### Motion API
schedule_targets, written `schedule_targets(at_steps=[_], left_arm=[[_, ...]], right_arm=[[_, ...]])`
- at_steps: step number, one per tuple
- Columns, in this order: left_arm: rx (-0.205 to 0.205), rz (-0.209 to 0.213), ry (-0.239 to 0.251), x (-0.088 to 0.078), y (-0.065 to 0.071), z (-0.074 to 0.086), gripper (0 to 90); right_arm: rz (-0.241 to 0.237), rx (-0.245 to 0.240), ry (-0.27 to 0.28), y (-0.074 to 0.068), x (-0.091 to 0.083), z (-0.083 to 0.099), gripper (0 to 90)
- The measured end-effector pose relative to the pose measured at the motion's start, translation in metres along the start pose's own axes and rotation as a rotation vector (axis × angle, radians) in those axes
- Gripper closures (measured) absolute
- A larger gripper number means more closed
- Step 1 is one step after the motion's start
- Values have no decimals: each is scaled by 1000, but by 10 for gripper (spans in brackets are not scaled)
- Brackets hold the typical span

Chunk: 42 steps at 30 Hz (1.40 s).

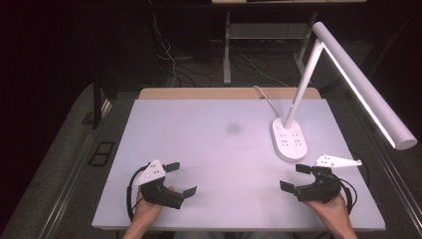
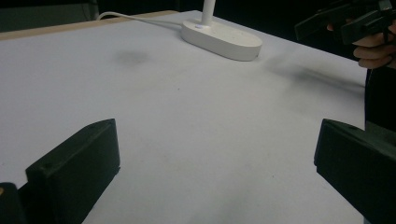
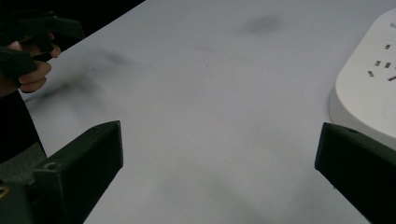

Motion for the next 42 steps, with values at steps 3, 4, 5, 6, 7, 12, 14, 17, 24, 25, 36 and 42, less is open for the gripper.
schedule_targets(at_steps=[3,4,5,6,7,12,14,17,24,25,36,42], left_arm=[[0,1,0,0,0,0,0],[-1,1,-1,0,0,0,0],[-1,1,-1,0,0,0,0],[1,1,-2,-1,0,0,0],[1,1,-3,-1,0,0,0],[0,3,2,-2,-1,1,0],[-3,1,4,-3,-1,1,0],[-6,-2,4,-3,-1,1,0],[-8,-9,8,-5,-2,1,0],[-10,-10,8,-5,-2,1,0],[-11,-17,13,-7,-2,1,0],[-13,-24,13,-8,-3,1,0]], right_arm=[[-6,2,-5,0,-1,0,9],[-7,2,-9,0,-1,0,10],[-8,3,-8,0,-1,-1,10],[-9,6,-9,-1,-1,-1,9],[-9,8,-5,-1,-1,-1,9],[-15,1,-19,0,-1,-1,10],[-16,2,-22,0,-1,-1,9],[-21,6,-25,-1,-1,-2,9],[-32,0,-44,-2,-1,-3,9],[-33,1,-45,-2,-1,-3,9],[-44,-3,-76,-2,0,-7,10],[-44,-4,-68,-2,0,-10,10]])
Point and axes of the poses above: each handheld gripper's, and its own axes: x roughly forward along the jaws, z roughly out of its underside, y roughly to its right, the point moved 1 cm from there along x, roughly forward along the jaws, and after that the axes turned 4 degrees about -z, right-handed, at the moved point
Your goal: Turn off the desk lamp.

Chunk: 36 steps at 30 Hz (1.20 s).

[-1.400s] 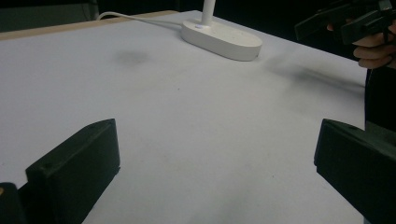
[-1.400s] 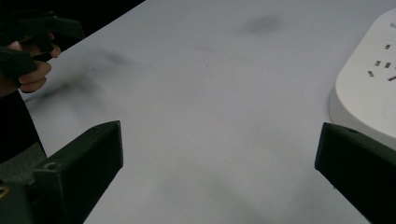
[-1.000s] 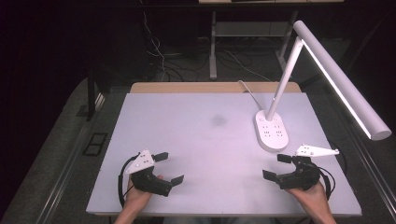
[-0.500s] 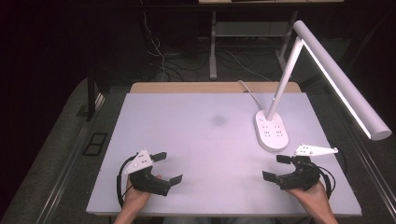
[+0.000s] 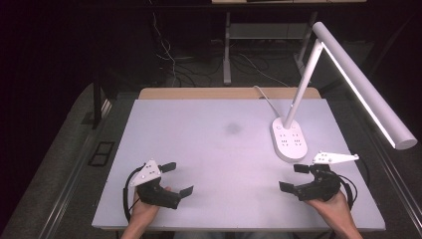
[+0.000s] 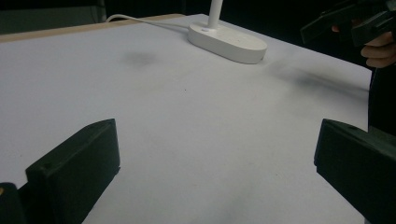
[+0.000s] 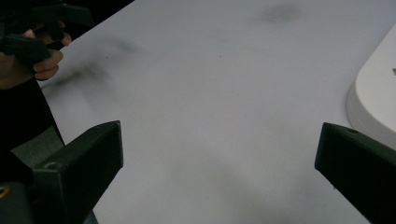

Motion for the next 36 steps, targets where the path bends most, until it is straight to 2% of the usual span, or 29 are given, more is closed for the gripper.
schedule_targets(at_steps=[16,25,36], left_arm=[[-3,-4,3,-1,0,0,0],[-1,-7,2,-2,-1,0,0],[-8,-13,7,-2,-1,0,0]], right_arm=[[-11,-9,-22,7,-3,-15,10],[-7,-18,-27,14,-8,-34,10],[20,-29,-21,27,-14,-56,10]])
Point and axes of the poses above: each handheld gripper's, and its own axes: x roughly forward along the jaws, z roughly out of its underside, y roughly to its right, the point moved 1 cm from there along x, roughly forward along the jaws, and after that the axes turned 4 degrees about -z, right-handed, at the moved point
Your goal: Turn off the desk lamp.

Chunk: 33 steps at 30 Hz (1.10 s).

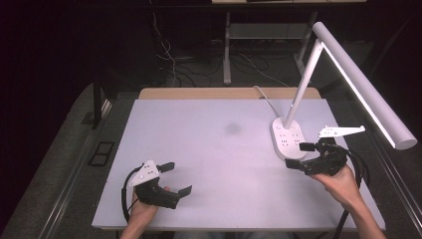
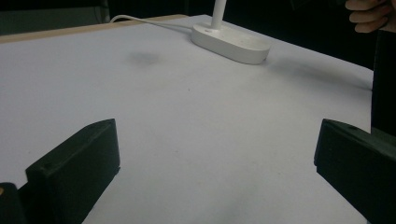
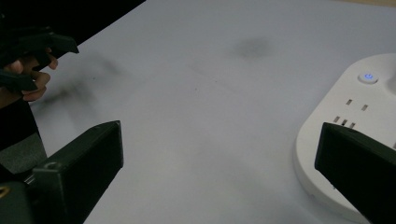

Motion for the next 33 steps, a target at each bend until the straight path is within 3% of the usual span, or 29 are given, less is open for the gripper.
schedule_targets(at_steps=[8,22,33], left_arm=[[-1,-3,0,-1,-1,0,0],[-4,-7,2,-1,-1,0,0],[-5,-8,0,-1,-2,0,0]], right_arm=[[17,3,-9,11,0,-13,10],[35,40,-12,44,6,-26,10],[62,42,-26,70,7,-32,10]])
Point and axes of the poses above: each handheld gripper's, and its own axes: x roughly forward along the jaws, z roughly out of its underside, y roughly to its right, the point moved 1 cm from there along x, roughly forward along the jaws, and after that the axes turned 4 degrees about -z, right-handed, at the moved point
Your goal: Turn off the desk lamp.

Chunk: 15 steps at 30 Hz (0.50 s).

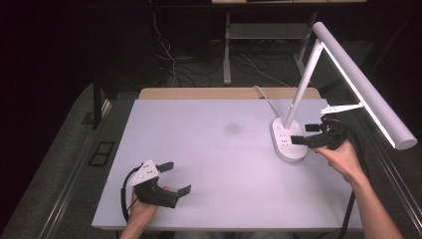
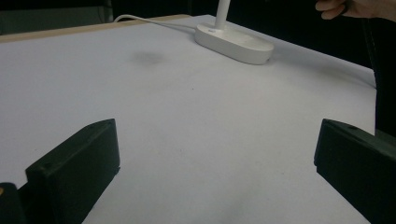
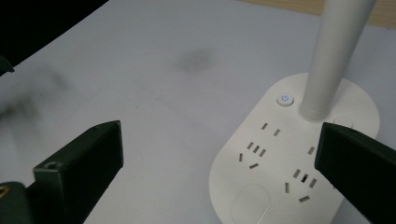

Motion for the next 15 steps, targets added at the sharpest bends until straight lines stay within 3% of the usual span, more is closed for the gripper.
schedule_targets(at_steps=[8,10,12,13,15], left_arm=[[1,-6,-2,-1,-1,0,0],[0,-7,-2,-1,-1,0,0],[-2,-8,-2,-1,-1,0,0],[-3,-9,-1,-2,-1,0,0],[-3,-11,-1,-2,-1,0,0]], right_arm=[[59,23,-43,21,8,-1,11],[46,28,-48,26,9,-2,81],[58,31,-46,30,11,-2,85],[57,38,-52,32,11,-2,143],[66,30,-47,37,11,-2,172]])
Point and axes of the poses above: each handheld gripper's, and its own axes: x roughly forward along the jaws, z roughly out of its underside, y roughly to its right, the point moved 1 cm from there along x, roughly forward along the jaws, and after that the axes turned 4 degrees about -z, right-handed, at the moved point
